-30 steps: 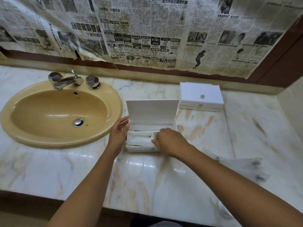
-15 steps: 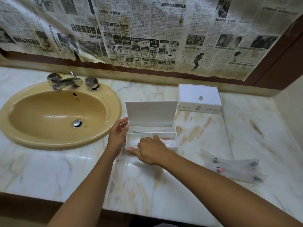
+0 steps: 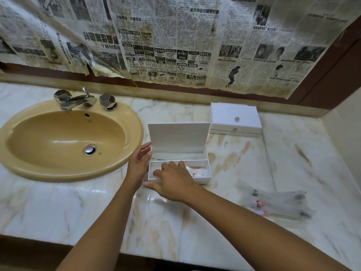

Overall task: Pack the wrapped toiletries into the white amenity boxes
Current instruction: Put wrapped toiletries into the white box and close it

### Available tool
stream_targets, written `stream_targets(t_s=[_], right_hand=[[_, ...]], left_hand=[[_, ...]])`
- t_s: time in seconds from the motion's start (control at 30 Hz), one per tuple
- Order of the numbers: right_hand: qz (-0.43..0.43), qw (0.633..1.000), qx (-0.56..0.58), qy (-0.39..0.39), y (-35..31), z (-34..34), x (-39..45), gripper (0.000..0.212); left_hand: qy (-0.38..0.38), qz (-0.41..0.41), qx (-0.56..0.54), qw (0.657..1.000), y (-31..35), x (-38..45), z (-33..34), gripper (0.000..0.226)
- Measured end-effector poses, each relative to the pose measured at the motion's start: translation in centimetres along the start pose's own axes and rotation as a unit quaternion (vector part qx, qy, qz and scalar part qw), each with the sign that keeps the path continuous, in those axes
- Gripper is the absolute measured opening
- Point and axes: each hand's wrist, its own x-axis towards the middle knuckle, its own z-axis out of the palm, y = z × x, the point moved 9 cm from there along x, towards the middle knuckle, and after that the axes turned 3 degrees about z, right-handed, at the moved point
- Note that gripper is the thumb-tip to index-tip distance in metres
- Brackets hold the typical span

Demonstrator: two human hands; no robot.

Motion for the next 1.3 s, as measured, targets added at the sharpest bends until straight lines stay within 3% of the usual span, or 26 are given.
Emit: stream_targets(t_s=[0.23, 0.37, 0.43, 0.53, 0.6, 0.67, 0.83, 1.03, 1.3], right_hand=[[0.005, 0.997, -0.006, -0.078, -0.3, 1.4, 0.6, 0.077], [0.011, 0.996, 0.002, -0.089, -0.4, 0.6, 0.5, 0.073], [-0.009, 1.0, -0.001, -0.026, -0.6, -1.8, 0.7, 0.056], [-0.037, 0.989, 0.012, 0.144, -0.4, -7.7, 1.0, 0.029], [-0.031, 0.967, 0.018, 0.251, 0.5, -11.6, 1.0, 0.022], [-0.005, 0.956, -0.002, 0.294, 1.7, -14.0, 1.3, 0.023], [0.068, 0.98, -0.038, 0.183, 5.4, -12.7, 3.2, 0.031], [0.048, 0.977, -0.031, 0.207, 5.5, -12.1, 1.8, 0.021], [0.003, 0.989, -0.022, 0.148, 4.4, -7.6, -1.2, 0.024]], left_hand=[[-0.001, 0.021, 0.005, 1.0, 0.3, 0.2, 0.0, 0.029], [-0.002, 0.017, 0.0, 1.0, 0.4, 0.1, 0.2, 0.029], [0.005, 0.011, 0.004, 1.0, 0.3, 0.2, 0.1, 0.029], [0.007, -0.006, 0.002, 1.0, -0.5, 0.3, -0.2, 0.027], [0.006, -0.01, 0.002, 1.0, -0.5, 0.2, -0.2, 0.024], [0.012, -0.006, 0.004, 1.0, 0.1, -0.1, 0.1, 0.024], [0.018, -0.01, 0.022, 1.0, 0.5, -0.5, 0.3, 0.024], [0.028, -0.027, 0.024, 0.999, 0.2, -0.6, 0.2, 0.021], [0.048, -0.077, -0.067, 0.994, -0.4, -1.0, 0.2, 0.025]])
